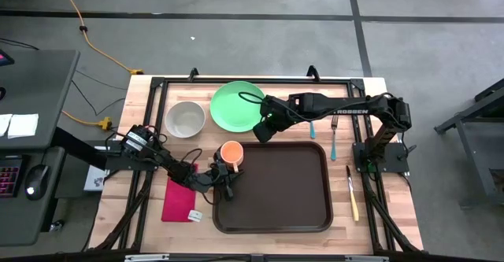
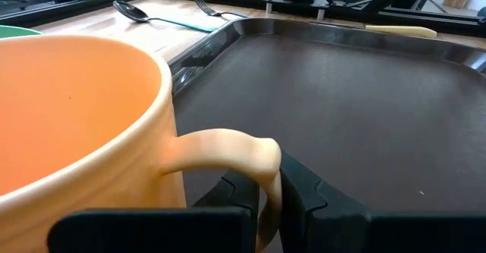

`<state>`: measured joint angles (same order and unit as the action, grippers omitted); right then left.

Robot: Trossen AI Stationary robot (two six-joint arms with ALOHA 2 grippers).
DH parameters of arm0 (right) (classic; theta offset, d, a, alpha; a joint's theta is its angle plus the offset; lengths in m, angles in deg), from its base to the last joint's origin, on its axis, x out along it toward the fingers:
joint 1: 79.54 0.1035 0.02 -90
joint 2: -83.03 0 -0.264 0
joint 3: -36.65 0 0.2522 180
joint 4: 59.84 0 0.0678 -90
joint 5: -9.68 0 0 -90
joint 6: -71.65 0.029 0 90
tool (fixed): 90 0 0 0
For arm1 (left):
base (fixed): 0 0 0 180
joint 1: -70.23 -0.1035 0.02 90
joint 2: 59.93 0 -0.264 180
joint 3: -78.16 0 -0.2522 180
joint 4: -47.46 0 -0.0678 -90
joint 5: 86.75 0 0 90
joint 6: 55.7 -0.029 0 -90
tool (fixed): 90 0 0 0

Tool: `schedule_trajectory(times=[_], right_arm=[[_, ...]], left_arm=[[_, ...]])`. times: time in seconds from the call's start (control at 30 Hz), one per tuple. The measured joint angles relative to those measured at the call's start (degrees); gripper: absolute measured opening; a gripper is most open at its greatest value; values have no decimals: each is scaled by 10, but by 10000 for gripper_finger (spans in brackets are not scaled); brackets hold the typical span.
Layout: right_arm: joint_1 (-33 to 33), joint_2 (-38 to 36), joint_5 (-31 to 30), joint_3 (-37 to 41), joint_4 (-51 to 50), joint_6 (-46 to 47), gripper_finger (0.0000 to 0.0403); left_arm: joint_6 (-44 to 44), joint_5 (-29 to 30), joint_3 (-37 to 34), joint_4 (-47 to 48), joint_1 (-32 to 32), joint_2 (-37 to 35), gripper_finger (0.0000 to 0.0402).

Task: Set up tray
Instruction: Put the orange mug on the top left of the black tray

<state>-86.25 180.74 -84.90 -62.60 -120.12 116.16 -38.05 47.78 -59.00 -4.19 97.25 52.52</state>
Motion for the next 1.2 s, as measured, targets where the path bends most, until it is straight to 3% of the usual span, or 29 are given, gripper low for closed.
schedule_trajectory(times=[0.53, 0.93, 1.2], right_arm=[[0, 0, 0, 0, 0, 0, 78], [0, 0, 0, 0, 0, -10, 78], [0, 0, 0, 0, -8, -10, 78]], left_arm=[[2, 2, 0, 0, 0, 0, 168], [-9, 7, 0, 0, 0, 0, 179], [3, -21, -15, 9, 1, 0, 179]])
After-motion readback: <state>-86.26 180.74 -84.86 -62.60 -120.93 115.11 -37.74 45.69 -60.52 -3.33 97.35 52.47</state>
